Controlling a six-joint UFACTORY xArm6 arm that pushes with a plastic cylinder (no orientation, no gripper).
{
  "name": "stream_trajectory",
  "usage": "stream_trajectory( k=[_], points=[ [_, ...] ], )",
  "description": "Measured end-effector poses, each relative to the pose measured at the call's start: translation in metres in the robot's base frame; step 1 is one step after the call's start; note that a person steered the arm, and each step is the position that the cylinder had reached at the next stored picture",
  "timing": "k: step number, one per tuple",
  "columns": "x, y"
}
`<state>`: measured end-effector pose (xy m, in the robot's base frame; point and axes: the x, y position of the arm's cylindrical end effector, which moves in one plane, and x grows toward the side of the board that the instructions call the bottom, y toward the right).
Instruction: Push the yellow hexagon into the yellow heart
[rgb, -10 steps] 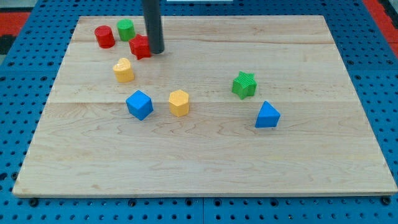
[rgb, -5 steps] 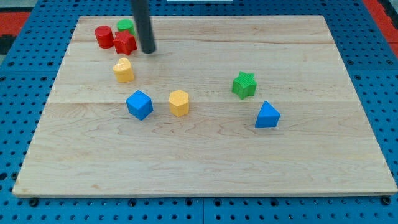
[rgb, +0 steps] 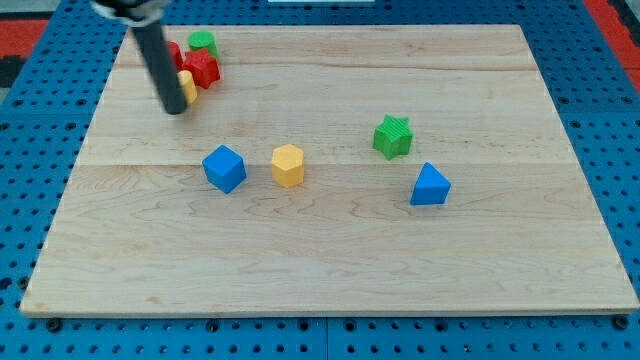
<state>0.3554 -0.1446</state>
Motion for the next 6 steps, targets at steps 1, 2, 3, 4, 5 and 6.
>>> stream_trajectory(
  k=[1,2,3,4,5,6],
  points=[
    [0.019,0.117],
    [0.091,0.143],
    [0.115,0.098],
    [0.084,0.019],
    [0.072,-0.007],
    [0.033,-0.011]
  ],
)
